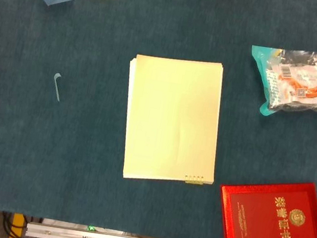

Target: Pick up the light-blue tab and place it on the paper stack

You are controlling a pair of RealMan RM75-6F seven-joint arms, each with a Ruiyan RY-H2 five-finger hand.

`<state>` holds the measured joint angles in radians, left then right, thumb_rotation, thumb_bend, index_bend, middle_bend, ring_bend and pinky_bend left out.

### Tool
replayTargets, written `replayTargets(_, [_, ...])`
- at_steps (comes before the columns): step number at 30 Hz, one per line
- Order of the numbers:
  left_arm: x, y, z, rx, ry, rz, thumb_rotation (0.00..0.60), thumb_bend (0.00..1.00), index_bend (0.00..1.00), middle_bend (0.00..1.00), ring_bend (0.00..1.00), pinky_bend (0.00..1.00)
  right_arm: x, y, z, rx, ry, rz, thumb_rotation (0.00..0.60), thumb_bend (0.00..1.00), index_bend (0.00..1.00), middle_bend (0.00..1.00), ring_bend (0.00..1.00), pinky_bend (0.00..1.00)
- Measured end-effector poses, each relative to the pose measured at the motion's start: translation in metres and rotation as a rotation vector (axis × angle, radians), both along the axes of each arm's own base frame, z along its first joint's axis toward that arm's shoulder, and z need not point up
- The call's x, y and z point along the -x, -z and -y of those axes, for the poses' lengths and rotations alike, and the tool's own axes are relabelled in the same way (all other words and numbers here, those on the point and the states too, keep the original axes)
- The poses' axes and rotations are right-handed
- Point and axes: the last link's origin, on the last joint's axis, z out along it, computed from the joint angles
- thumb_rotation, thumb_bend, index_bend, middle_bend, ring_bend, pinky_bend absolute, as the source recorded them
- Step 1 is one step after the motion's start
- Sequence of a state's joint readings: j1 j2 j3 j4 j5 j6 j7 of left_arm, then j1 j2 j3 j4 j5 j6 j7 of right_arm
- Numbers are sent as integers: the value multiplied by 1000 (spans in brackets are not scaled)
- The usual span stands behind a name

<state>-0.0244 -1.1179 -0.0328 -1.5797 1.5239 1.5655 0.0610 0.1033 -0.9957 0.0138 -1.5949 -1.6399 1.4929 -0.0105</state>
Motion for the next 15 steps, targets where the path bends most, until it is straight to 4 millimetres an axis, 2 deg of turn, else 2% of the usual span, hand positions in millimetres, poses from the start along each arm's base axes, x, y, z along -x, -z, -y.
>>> replayTargets(7, [0,0,1,4,4,1,600,338,79,431,447,442,-1,-2,1,9,-2,-4,600,127,164,380,326,463])
replayTargets(15, [-4,0,-2,17,33,8,600,338,91,447,461,459,-7,-11,14,42,-5,-7,600,127,164,380,326,463])
